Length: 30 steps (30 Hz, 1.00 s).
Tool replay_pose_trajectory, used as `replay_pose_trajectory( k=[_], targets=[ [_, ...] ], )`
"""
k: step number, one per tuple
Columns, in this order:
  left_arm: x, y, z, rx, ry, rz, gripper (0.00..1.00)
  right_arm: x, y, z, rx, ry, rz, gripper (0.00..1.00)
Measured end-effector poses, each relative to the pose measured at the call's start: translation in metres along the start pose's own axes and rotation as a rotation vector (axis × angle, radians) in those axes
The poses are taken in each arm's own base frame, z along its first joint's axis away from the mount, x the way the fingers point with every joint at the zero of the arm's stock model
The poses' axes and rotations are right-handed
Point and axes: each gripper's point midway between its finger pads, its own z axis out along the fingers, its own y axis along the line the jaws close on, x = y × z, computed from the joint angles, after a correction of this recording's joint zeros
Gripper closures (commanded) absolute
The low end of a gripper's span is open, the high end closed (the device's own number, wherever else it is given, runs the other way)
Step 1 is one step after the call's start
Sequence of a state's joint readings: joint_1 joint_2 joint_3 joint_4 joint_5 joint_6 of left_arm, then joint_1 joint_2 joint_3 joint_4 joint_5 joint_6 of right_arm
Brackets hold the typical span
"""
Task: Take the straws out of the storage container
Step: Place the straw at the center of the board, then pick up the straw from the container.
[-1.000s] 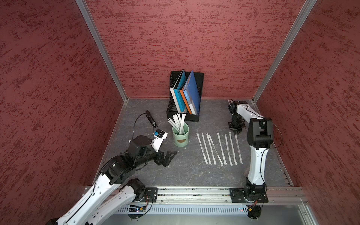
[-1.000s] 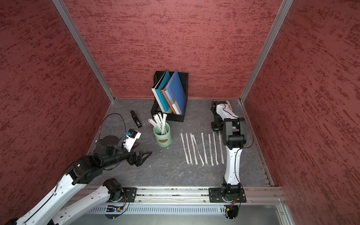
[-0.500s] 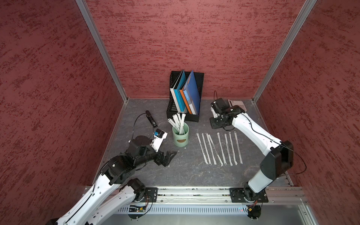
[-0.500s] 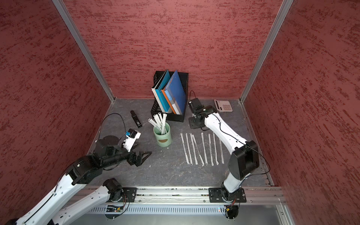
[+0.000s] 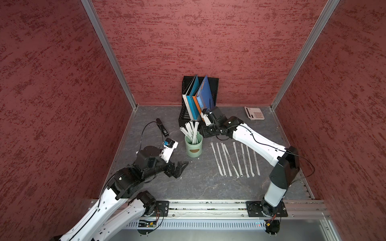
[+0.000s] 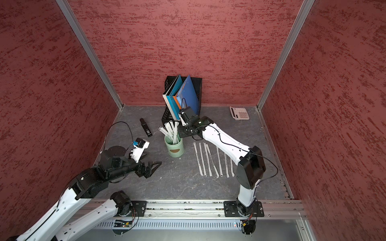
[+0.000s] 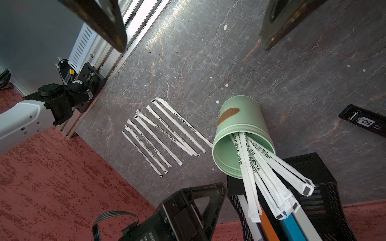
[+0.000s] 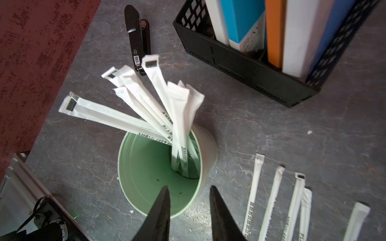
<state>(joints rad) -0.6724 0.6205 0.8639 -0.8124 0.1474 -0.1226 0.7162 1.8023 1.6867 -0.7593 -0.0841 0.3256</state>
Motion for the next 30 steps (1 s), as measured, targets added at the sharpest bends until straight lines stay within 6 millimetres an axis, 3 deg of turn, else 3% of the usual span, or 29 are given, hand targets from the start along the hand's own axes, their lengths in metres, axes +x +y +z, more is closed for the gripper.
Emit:
replay_pose_trajectory(
  k=[11,21,30],
  targets=[
    [0.0,0.0,0.0,0.0,0.0,0.0,0.01,-0.009,0.014,0.02,-0.049,0.008,-0.005,0.71],
    [0.0,0.0,0.0,0.0,0.001,0.0,0.01,-0.006,0.01,0.046,-0.036,0.042,0.005,0.74],
    [0.0,0.0,0.0,0.0,0.001,0.0,0.01,-0.01,0.012,0.046,-0.039,0.034,0.004,0.77]
  ],
)
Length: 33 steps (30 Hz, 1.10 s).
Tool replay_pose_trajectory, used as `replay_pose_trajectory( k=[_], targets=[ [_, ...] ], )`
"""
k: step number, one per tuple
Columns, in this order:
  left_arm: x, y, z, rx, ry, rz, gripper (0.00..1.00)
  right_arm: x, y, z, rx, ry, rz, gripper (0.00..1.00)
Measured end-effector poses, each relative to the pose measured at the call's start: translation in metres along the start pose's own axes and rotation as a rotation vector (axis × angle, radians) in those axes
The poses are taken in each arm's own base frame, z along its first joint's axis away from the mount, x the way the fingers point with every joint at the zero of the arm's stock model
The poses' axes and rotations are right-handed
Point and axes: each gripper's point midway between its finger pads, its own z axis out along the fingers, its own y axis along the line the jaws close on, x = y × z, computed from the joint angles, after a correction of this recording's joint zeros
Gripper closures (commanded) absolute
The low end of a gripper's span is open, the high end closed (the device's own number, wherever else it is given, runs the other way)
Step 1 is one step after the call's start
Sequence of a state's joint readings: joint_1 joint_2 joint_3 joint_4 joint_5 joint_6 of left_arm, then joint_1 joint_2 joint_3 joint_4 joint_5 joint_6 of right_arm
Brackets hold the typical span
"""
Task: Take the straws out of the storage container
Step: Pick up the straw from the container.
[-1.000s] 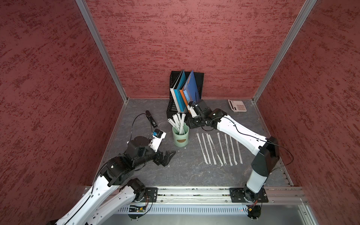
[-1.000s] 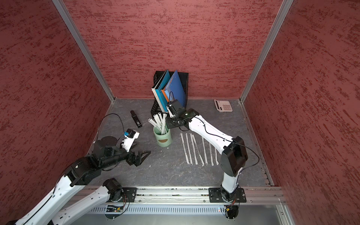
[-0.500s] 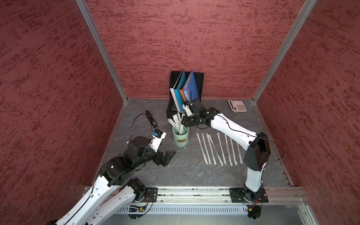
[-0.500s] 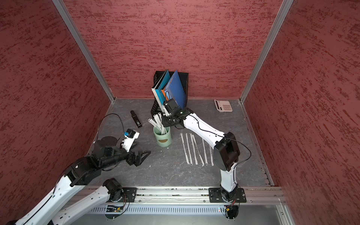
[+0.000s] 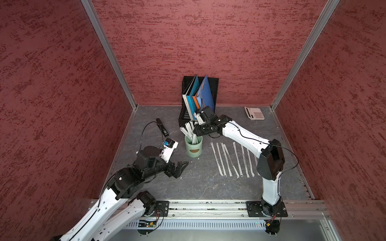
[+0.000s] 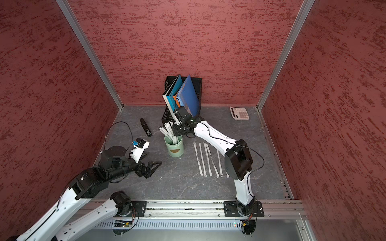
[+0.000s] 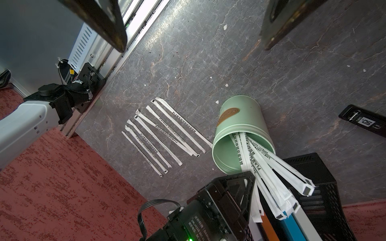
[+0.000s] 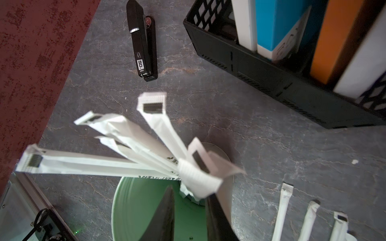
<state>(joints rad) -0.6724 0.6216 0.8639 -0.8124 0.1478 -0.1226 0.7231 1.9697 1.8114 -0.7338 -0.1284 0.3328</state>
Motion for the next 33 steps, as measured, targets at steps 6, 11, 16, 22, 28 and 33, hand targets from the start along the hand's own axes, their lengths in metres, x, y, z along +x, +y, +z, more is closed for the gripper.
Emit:
replay_pose_trajectory(
  k=[6,11,16,22,28,33],
  targets=[
    [0.0,0.0,0.0,0.0,0.0,0.0,0.01,-0.002,0.0,0.004,0.001,0.003,0.0,0.79],
    [0.0,0.0,0.0,0.0,0.0,0.0,0.01,0.0,-0.001,0.009,0.004,0.012,0.0,0.89],
    [0.0,0.0,0.0,0.0,0.0,0.0,0.01,0.001,-0.001,0.009,0.005,0.018,0.001,0.94],
    [0.0,0.0,0.0,0.0,0.0,0.0,0.0,0.002,-0.002,0.009,0.008,0.022,-0.002,0.96],
    [0.0,0.0,0.0,0.0,0.0,0.0,0.01,0.001,-0.001,0.004,0.006,0.02,-0.005,0.97],
    [0.0,0.0,0.0,0.0,0.0,0.0,0.0,-0.003,0.004,-0.013,-0.003,0.001,-0.011,0.97]
  ],
)
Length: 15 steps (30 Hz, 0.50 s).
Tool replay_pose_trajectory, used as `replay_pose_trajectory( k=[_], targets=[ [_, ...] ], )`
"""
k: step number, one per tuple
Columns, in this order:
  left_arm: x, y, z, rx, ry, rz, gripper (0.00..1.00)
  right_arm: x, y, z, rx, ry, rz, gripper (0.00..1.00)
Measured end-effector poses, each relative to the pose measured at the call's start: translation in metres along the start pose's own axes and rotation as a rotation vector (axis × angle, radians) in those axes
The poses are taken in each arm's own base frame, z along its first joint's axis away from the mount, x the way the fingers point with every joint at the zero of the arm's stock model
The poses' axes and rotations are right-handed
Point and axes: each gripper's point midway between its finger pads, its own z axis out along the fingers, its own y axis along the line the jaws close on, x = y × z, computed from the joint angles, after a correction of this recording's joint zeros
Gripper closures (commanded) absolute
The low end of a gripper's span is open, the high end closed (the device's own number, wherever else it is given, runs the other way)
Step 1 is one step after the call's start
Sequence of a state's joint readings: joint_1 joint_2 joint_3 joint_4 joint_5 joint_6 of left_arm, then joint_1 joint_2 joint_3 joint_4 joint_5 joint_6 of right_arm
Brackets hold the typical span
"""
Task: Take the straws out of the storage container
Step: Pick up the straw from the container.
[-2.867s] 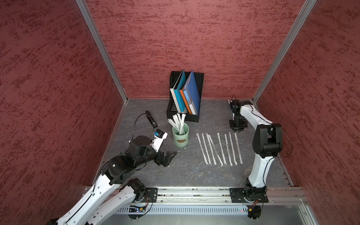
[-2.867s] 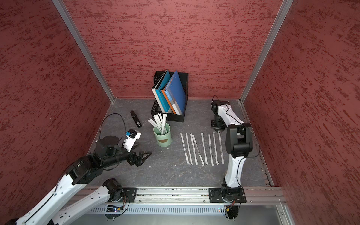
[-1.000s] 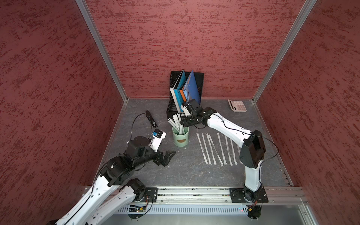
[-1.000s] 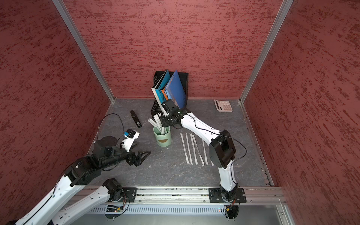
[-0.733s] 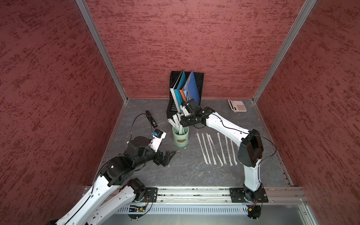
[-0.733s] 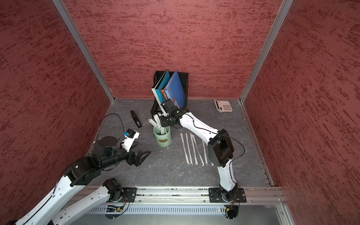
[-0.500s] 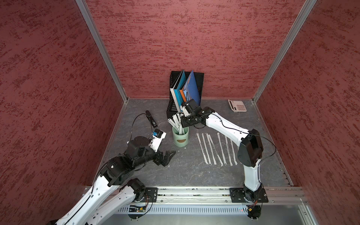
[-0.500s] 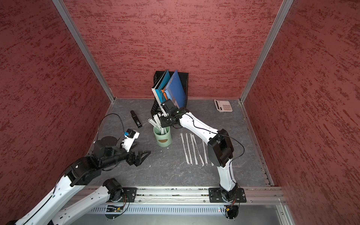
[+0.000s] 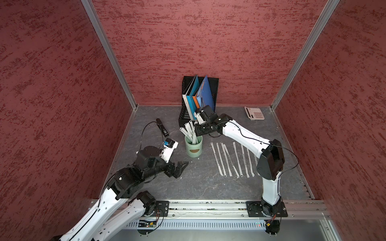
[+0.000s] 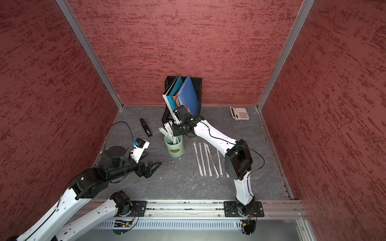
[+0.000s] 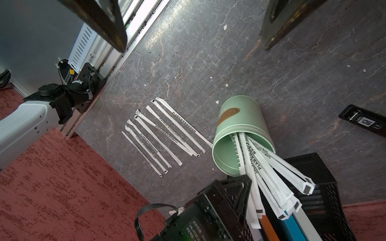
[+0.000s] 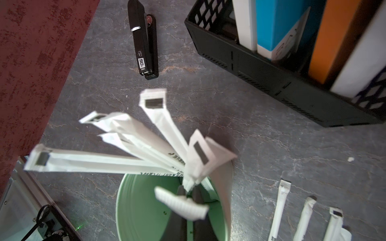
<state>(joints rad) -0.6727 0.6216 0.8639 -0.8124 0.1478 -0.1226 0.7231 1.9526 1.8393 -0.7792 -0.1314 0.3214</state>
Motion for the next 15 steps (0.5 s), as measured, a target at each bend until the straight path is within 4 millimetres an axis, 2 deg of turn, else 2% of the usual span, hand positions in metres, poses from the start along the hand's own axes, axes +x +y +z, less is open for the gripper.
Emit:
replay_pose_trajectory(
  k=[11,15],
  targets=[
    [0.0,0.0,0.0,0.0,0.0,0.0,0.01,-0.016,0.008,-0.048,0.003,-0.068,-0.037,0.98],
    [0.0,0.0,0.0,0.0,0.0,0.0,0.0,-0.027,0.007,-0.076,0.048,-0.104,-0.073,0.97]
  ],
)
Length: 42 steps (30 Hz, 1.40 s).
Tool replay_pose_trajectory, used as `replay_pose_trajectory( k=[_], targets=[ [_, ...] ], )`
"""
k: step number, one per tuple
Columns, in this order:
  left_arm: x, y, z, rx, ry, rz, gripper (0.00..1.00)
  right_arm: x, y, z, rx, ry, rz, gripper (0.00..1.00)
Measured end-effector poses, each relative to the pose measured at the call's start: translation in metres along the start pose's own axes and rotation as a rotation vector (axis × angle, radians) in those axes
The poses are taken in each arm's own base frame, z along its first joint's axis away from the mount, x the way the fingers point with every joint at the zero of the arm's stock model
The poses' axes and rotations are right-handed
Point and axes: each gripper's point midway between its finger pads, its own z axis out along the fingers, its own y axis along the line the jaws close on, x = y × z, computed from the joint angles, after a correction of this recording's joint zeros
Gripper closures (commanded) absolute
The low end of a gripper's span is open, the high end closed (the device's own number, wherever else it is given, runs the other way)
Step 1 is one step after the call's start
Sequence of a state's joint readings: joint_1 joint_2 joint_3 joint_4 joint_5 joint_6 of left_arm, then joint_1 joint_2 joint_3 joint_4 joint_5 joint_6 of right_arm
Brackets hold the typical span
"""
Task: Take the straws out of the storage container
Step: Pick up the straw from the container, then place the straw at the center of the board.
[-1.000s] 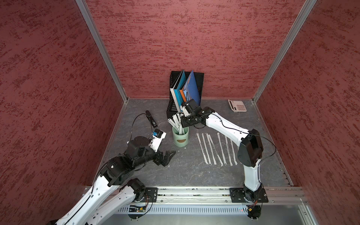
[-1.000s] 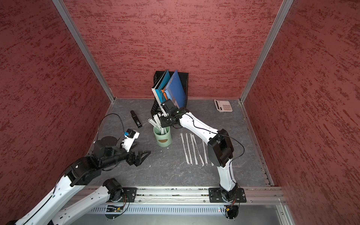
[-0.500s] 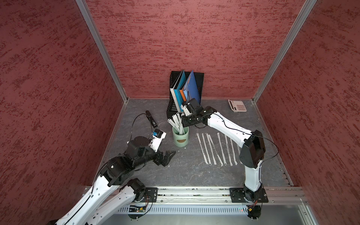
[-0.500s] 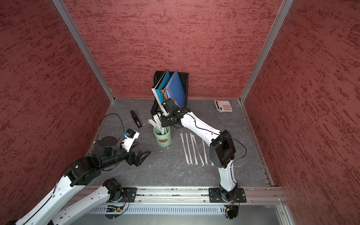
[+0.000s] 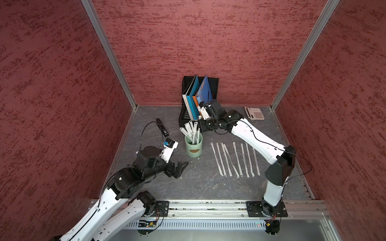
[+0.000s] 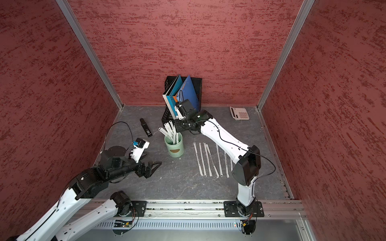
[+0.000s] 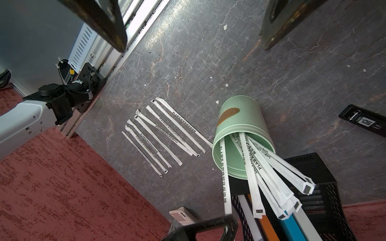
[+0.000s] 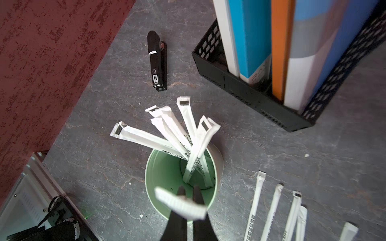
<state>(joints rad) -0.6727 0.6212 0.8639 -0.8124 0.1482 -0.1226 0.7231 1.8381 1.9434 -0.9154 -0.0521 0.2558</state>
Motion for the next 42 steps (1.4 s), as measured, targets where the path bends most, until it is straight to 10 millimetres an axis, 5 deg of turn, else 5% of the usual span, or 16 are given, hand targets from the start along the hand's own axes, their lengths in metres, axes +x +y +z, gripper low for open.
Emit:
replay_pose_trajectory(
  k=[7,16,22,31,36,42],
  targets=[
    [0.0,0.0,-0.001,0.0,-0.002,0.0,0.01,-0.029,-0.007,-0.069,0.08,-0.113,-0.056,0.98],
    [0.0,0.0,-0.001,0.001,-0.002,0.0,0.01,-0.023,-0.029,-0.133,0.202,-0.164,-0.085,0.97],
    [0.0,0.0,-0.001,0.001,-0.002,0.0,0.0,-0.009,-0.06,-0.14,0.347,-0.11,-0.081,0.98],
    [0.0,0.0,-0.001,0.002,-0.002,0.0,0.0,0.039,-0.176,-0.138,0.655,0.163,0.102,0.99],
    [0.0,-0.001,-0.001,0.004,-0.001,0.0,0.0,0.085,-0.235,-0.131,0.759,0.355,0.231,0.99],
    [0.001,-0.001,-0.001,0.004,0.001,0.0,0.0,0.144,-0.28,-0.104,0.809,0.595,0.318,0.99]
  ],
)
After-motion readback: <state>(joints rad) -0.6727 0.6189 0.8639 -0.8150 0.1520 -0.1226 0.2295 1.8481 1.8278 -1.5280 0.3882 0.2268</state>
